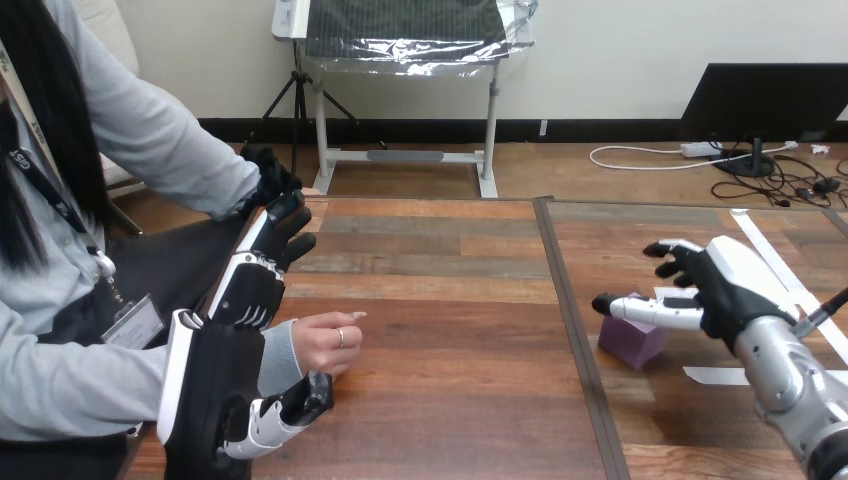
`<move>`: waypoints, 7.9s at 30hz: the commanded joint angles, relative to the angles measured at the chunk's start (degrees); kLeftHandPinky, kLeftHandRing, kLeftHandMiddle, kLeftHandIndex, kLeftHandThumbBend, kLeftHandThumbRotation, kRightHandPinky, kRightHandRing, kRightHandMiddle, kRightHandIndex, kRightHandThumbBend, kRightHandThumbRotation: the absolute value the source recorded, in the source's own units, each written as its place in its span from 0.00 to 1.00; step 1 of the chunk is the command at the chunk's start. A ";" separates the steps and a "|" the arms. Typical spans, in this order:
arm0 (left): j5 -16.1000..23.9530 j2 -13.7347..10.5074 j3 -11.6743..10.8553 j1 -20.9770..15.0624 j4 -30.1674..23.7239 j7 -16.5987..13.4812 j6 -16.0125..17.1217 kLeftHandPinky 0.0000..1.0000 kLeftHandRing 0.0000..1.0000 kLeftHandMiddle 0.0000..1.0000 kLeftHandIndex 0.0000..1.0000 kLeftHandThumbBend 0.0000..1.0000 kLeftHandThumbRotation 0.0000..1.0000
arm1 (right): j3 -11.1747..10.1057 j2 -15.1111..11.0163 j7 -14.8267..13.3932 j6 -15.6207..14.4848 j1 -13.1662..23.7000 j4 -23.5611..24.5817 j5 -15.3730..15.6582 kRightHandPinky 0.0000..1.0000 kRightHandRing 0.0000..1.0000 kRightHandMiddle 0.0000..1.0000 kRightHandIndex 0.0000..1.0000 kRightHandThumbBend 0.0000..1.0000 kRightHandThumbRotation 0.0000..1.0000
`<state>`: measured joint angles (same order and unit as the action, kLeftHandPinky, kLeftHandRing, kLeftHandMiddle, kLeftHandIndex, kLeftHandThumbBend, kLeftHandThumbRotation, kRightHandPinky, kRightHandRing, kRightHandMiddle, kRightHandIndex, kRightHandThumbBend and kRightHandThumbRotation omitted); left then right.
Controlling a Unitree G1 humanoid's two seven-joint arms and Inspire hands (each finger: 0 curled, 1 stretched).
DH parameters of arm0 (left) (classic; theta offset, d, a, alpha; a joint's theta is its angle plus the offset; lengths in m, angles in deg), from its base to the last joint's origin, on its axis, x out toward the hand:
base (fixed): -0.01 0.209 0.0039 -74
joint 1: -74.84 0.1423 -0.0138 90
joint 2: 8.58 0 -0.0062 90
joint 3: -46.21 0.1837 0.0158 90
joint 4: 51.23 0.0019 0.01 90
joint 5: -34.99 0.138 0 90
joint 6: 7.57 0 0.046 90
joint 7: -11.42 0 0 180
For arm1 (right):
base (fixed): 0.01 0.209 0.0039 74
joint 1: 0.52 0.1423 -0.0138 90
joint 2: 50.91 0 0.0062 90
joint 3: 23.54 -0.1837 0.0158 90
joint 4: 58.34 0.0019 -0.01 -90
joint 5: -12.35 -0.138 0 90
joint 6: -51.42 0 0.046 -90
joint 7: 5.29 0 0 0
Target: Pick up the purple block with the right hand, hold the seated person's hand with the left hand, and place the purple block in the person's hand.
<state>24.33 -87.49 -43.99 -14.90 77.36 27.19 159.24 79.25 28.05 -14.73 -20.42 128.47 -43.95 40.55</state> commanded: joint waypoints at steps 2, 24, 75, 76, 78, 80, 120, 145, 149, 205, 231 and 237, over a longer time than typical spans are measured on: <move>0.12 0.13 0.68 -0.79 -3.27 -0.10 1.12 0.87 0.92 0.93 0.90 1.00 0.75 | 1.15 0.62 -0.25 -0.75 4.16 -0.13 0.82 0.71 0.78 0.77 0.86 1.00 0.65; -5.84 -0.72 3.76 2.17 -6.07 2.03 0.76 0.89 0.93 0.93 0.91 1.00 0.69 | 2.13 1.48 0.45 -3.76 1.79 -1.55 0.93 0.61 0.72 0.74 0.86 1.00 0.69; -5.02 -0.34 4.20 7.14 -13.10 1.02 -0.41 0.89 0.93 0.93 0.90 1.00 0.70 | 5.68 4.27 -11.16 -11.89 -0.21 -2.23 4.92 0.13 0.20 0.29 0.35 0.72 0.09; -5.01 -0.36 4.20 7.20 -13.21 1.03 -0.44 0.89 0.93 0.93 0.90 1.00 0.70 | 5.66 4.23 -11.20 -11.96 -0.19 -2.22 4.91 0.13 0.20 0.29 0.35 0.71 0.08; -4.95 -0.41 4.21 7.44 -13.70 0.99 -0.81 0.89 0.93 0.93 0.90 1.00 0.69 | 5.54 4.20 -11.15 -12.38 -0.10 -2.23 4.79 0.12 0.19 0.28 0.36 0.69 0.06; -4.85 -0.43 4.22 7.72 -14.24 0.91 -1.26 0.89 0.93 0.93 0.90 1.00 0.69 | 5.40 4.20 -11.02 -12.83 -0.01 -2.26 4.66 0.10 0.17 0.26 0.34 0.66 0.05; -3.37 0.26 3.16 7.89 -15.22 0.67 -2.84 0.92 0.93 0.93 0.90 1.00 0.69 | -1.72 2.50 -11.91 -6.14 -0.53 -0.30 -3.35 0.07 0.12 0.19 0.25 0.41 0.07; 16.65 0.98 -6.64 7.24 -16.96 -7.77 -8.51 0.85 0.91 0.94 0.93 1.00 0.71 | -3.74 3.64 -12.33 1.42 -1.62 1.74 -5.52 0.06 0.11 0.18 0.23 0.39 0.03; 19.69 0.67 -7.52 7.23 -17.33 -9.88 -9.51 0.85 0.92 0.94 0.93 1.00 0.71 | -4.19 4.07 -12.23 3.14 -1.88 2.07 -6.20 0.06 0.11 0.18 0.23 0.39 0.01; 52.71 -14.91 -7.46 9.60 -34.27 -23.08 -42.20 0.93 0.98 0.97 0.99 1.00 0.54 | -5.85 7.29 -7.34 14.22 -8.08 14.20 -10.92 0.06 0.11 0.17 0.20 0.36 0.00; 57.08 -24.01 -1.70 2.41 -22.48 -29.33 -47.47 0.83 0.86 0.86 0.85 1.00 0.38 | -7.19 6.87 -3.54 13.33 -15.81 28.90 -13.84 0.06 0.10 0.15 0.18 0.34 0.00; 57.27 -25.82 -0.11 0.68 -19.40 -30.94 -47.42 0.80 0.83 0.83 0.82 1.00 0.34 | -7.87 6.82 -2.35 12.61 -17.49 32.02 -14.18 0.06 0.10 0.15 0.18 0.34 0.00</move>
<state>80.92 -110.68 -45.71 -9.51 55.51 -1.44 111.73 73.33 35.27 -17.57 -7.81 109.95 -17.21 27.76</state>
